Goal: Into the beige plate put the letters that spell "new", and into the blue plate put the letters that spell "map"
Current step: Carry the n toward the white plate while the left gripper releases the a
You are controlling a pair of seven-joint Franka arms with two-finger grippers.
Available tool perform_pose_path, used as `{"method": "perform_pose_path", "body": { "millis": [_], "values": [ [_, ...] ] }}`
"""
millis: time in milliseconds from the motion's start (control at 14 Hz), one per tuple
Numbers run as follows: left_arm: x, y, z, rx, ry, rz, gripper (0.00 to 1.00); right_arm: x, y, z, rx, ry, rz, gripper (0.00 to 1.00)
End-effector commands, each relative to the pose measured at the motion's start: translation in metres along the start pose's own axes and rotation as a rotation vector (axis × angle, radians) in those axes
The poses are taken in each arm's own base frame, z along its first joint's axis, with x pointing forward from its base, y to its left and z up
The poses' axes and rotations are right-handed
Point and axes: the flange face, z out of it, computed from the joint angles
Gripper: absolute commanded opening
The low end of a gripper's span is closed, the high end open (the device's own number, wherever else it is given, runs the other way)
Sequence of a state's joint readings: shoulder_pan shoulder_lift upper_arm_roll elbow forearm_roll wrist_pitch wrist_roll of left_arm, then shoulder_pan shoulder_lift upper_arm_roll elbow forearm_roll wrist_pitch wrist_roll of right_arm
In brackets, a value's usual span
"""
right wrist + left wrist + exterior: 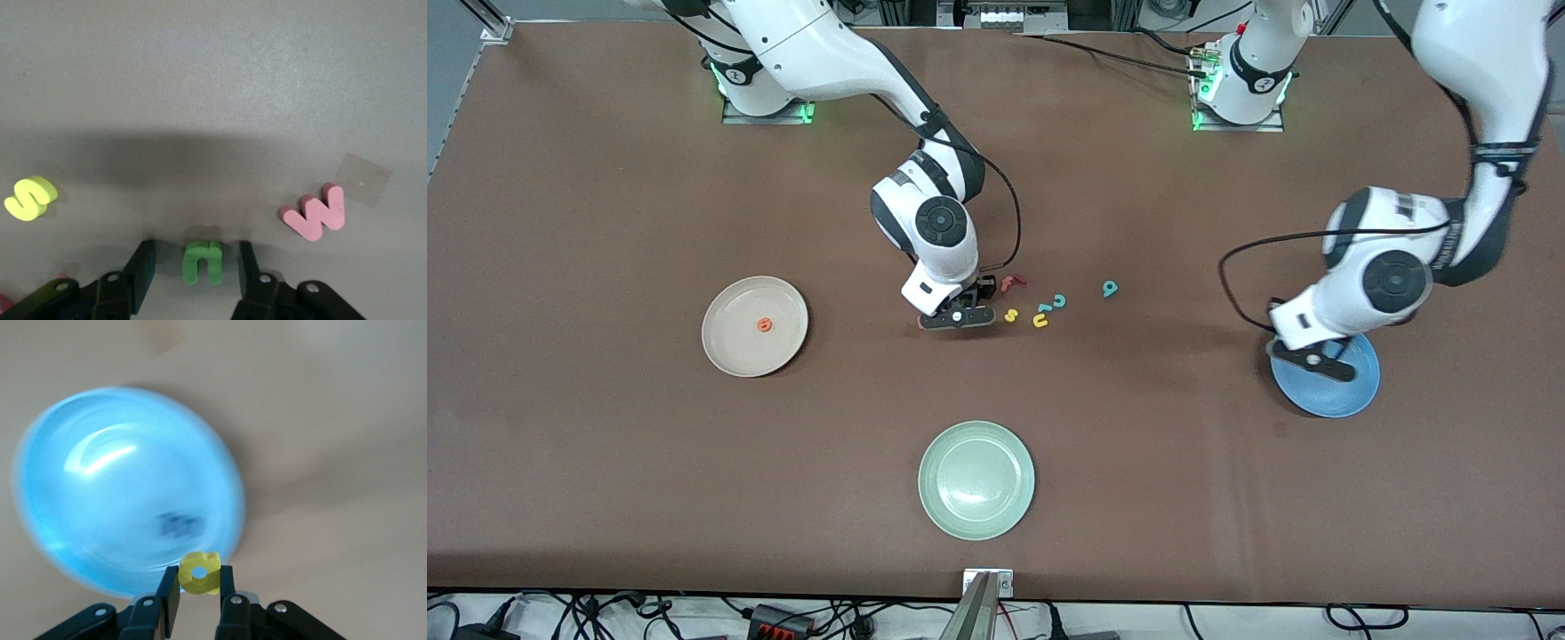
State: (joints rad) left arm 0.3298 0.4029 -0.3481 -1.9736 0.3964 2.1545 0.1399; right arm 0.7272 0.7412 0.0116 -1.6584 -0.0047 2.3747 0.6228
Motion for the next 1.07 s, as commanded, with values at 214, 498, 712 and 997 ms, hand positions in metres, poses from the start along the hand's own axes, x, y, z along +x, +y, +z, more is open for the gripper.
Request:
{"method": "perform_pose_path", "body": {
  "millis": [214, 498, 712, 997],
  "values": [
    [-0.009, -0.062, 0.070, 0.048, 0.061, 0.059, 0.15, 0.006, -0.001, -0.001, 0.001, 0.013, 0.010, 0.25],
    [-0.007, -0.058, 0.055, 0.060, 0.071, 0.070, 1.00, 0.025, 0.009, -0.028, 0.013, 0.047, 0.017, 0.22],
    [0.007, -0.009, 0.002, 0.059, 0.034, 0.127, 1.00, 0.036, 0.024, -0.051, 0.025, 0.058, 0.048, 0.21],
    [0.024, 0.072, -0.033, -0.089, 0.015, 0.068, 1.00, 0.065, 0.112, -0.075, -0.054, -0.053, 0.140, 0.21]
  ]
}}
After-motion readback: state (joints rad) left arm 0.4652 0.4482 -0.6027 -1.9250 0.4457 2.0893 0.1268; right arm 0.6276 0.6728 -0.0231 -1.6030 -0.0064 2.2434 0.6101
